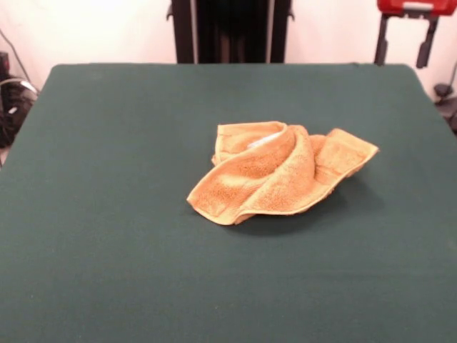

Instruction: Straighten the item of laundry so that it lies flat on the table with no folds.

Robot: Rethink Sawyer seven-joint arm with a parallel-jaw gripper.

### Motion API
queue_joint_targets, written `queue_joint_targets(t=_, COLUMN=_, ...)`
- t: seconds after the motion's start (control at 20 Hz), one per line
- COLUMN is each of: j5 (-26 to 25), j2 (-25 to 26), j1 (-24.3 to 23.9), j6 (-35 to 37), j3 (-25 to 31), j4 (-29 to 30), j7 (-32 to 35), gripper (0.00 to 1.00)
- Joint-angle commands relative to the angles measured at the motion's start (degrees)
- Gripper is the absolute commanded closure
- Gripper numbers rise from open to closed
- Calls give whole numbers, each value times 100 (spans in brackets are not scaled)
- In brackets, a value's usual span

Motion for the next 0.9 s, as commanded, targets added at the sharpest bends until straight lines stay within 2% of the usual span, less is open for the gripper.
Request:
queue_joint_targets(t=0.05, j5=-349, j2=-23, j1=-21, j6=1079, j3=543, j4=-575, j7=-295, gripper=0)
queue_joint_targets(t=0.2, j5=-436, j2=29, j1=-63, j6=1205, j3=553, j4=-743, j7=-289, gripper=0)
queue_joint_targets(t=0.55, j5=-617, j2=33, j1=-511, j6=1205, j3=851, j4=-788, j7=-566, gripper=0)
queue_joint_targets(t=0.8, j5=-758, j2=147, j1=-680, j6=1074, j3=836, j4=-660, j7=-359, gripper=0)
queue_joint_targets(t=0.9, j5=-814, j2=281, j1=-612, j6=980, j3=731, j4=-669, j7=-165, gripper=0)
